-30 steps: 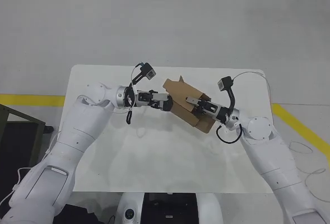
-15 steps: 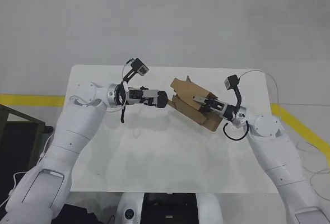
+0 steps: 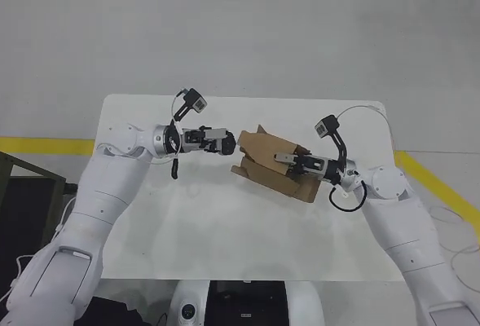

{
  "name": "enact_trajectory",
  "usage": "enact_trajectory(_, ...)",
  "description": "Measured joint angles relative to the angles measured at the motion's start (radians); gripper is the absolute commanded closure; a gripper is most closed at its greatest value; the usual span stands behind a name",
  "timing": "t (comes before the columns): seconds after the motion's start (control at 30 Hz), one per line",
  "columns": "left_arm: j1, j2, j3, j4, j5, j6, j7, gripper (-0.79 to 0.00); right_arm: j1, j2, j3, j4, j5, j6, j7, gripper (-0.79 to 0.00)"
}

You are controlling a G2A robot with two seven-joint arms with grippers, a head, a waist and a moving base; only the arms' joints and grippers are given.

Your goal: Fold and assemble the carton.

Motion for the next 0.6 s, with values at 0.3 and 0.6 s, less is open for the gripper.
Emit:
enact_trajectory(0.3, -0.022, -0.019, 0.059, -0.004, -0.026, 0.002, -0.028, -0.785, 0.015, -0.003, -0.009, 0.02, 0.004, -0.013, -0.006, 0.0)
enact_trajectory(0.6, -0.023, -0.022, 0.072, -0.029, -0.045, 0.037, -0.075, -0.785, 0.008, 0.0, 0.015, 0.024, -0.011, -0.031, -0.064, 0.0)
